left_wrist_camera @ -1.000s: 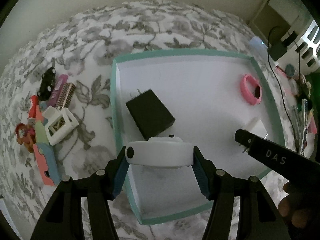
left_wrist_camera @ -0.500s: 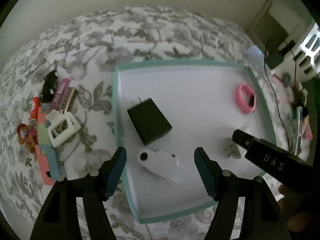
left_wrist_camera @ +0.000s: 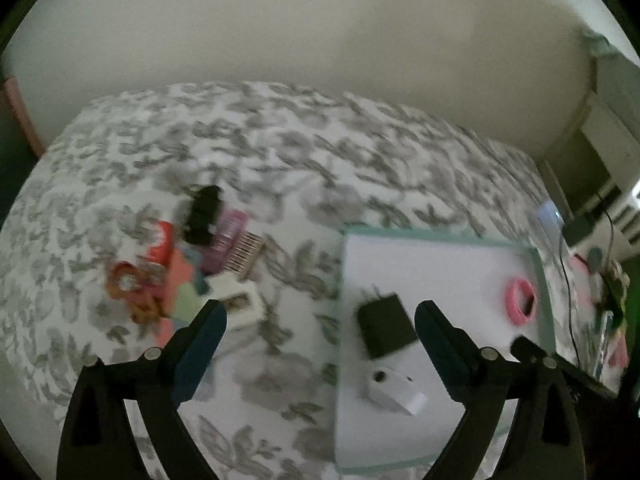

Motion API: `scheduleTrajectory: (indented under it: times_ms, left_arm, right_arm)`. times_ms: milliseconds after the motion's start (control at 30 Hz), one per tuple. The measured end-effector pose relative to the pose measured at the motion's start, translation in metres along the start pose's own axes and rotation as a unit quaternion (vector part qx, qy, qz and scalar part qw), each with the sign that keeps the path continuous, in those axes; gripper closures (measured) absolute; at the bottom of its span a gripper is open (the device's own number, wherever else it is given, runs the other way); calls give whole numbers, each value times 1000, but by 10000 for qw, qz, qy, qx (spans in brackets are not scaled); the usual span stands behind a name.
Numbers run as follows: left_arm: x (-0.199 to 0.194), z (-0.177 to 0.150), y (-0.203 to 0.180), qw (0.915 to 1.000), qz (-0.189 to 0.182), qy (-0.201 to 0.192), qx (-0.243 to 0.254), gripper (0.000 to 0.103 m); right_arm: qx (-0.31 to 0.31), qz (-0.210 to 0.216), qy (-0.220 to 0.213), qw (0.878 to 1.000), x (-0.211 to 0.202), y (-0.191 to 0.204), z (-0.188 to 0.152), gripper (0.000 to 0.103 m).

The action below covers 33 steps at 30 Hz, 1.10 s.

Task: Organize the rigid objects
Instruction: 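Move both open tools from the tray back toward the object pile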

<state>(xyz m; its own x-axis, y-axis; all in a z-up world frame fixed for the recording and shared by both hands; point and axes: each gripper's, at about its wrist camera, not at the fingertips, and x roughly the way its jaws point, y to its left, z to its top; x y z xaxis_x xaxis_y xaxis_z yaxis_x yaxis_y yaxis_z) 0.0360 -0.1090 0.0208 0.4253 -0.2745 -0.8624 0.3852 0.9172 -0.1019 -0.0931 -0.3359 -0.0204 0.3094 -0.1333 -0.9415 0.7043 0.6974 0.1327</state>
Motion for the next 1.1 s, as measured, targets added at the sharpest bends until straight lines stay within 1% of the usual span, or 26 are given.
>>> scheduleTrajectory:
  times_ms: [200, 433, 467, 500, 533, 667, 800, 933, 1100]
  left_arm:
    - [-8, 8, 41, 9984, 276, -185, -463, 8]
    - [-17, 12, 97, 9914, 575, -350, -1119, 8]
    - [-18, 12, 108, 9896, 620, -362, -1245, 8]
    - [-19, 12, 116, 9882, 660, -367, -1329, 8]
    - [-19, 12, 123, 9868, 712, -373, -1403, 8]
    - [-25, 9, 159, 9781, 938, -432, -1808, 8]
    - [-31, 4, 192, 9695, 1115, -484, -2127, 8]
    - [-32, -1, 213, 9651, 1190, -460, -2286, 8]
    - [-28, -4, 229, 9633, 1278, -339, -2335, 8]
  right_arm:
    - [-97, 50, 40, 9999, 2, 5, -2, 20]
    - [-201, 71, 3, 9998, 3, 14, -4, 20]
    - [-232, 68, -8, 9997, 3, 16, -4, 18]
    - [-257, 63, -14, 9997, 3, 18, -5, 3]
    - [-292, 58, -34, 9996, 3, 21, -5, 0]
    - [-582, 236, -98, 9980, 0, 41, -10, 0]
    - [-904, 279, -122, 9954, 1, 66, -17, 0]
    - [-1126, 366, -43, 9930, 5, 87, -25, 0]
    - [-1401, 484, 12, 9889, 10, 113, -36, 0]
